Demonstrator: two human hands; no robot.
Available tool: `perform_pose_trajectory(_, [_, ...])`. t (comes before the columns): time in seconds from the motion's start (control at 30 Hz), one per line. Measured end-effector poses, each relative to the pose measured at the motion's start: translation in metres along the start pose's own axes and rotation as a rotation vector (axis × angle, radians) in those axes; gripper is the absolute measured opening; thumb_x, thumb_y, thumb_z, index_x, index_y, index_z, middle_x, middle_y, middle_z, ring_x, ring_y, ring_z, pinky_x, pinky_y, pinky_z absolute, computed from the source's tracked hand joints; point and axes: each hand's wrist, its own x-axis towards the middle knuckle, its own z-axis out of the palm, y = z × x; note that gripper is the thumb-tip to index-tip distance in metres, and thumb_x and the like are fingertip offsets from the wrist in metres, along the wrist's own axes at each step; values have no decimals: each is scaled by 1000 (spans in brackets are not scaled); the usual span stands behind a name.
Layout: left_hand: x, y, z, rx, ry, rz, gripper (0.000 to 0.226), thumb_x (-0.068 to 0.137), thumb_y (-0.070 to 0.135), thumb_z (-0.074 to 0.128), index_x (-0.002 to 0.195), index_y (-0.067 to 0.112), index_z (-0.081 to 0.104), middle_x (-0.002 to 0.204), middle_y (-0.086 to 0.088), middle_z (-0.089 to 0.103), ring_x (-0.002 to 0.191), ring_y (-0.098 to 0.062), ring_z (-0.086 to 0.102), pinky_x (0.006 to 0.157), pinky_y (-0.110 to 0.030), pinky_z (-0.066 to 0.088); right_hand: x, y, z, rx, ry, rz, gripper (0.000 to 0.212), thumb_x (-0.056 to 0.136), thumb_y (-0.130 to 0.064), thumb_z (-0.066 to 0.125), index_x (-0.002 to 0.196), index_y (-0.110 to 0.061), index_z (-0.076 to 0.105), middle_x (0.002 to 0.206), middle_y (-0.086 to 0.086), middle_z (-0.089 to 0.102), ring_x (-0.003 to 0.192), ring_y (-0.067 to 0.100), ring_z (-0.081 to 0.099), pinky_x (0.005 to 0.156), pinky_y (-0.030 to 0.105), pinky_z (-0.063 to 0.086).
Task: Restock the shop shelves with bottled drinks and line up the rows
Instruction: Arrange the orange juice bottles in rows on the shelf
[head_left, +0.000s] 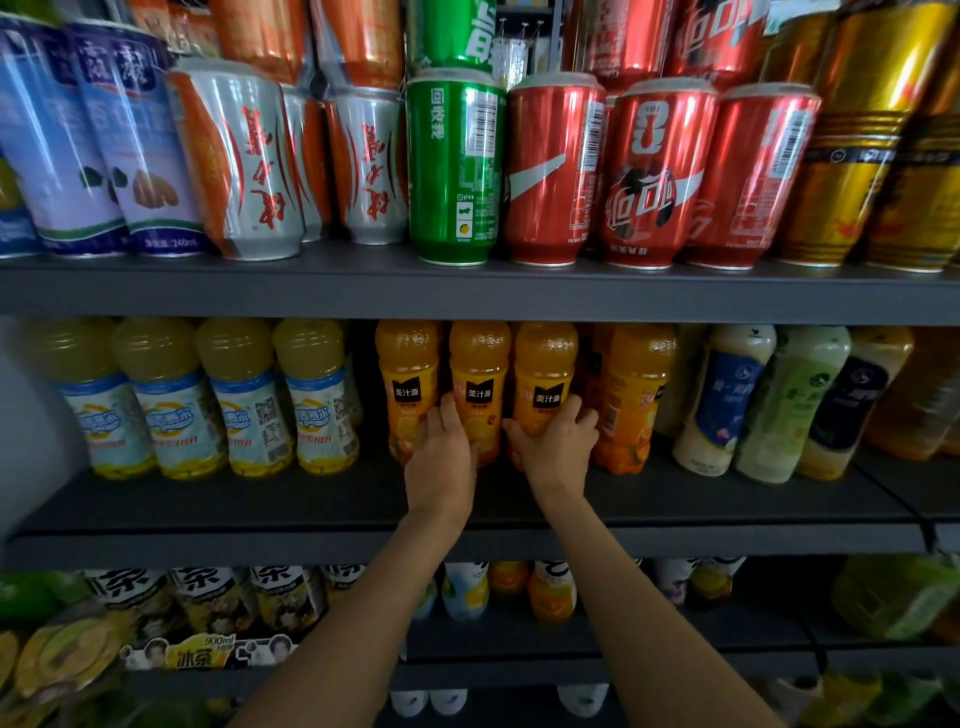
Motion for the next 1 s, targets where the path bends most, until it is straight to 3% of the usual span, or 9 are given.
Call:
perform_pose_trajectory(0.27, [-16,4,2,-185,22,-28,69,88,28,59,143,12,21,141,-9,37,130,-23,38,100,-32,39,-1,10,0,18,-72,-74,74,76,-31,74,131,-3,34,132,18,38,125,35,37,101,42,36])
perform_pose_trajectory(0.53, [-11,14,8,-134,-6,-161,65,88,28,59,140,11,23,135,-10,45,124,-26,46,92,-39,47,-3,5,4,-62,-31,-28,69,80,-33,69,131,-6,31,133,15,36,126,33,35,95,42,41])
perform_pose_trajectory(0.87, [-21,4,5,-165,-2,-84,62,89,20,56,141,11,24,139,-9,39,130,-22,38,100,-32,39,-3,7,2,-95,-90,-4,72,81,-32,69,134,-6,27,135,16,32,128,35,35,96,43,41])
perform_pose_trajectory(0.93, [-31,2,4,-146,53,10,56,87,13,57,137,10,33,134,-10,41,127,-23,39,100,-30,39,-9,14,-6,-93,15,-119,68,81,-28,69,132,-4,32,133,17,35,125,33,37,96,39,40])
perform_pose_trajectory(1.0, [-36,2,6,-114,62,162,51,80,4,62,128,6,45,125,-13,48,118,-28,48,95,-32,44,-13,21,-19,-70,258,-263,60,79,-22,71,127,0,41,128,21,40,118,33,42,95,38,42])
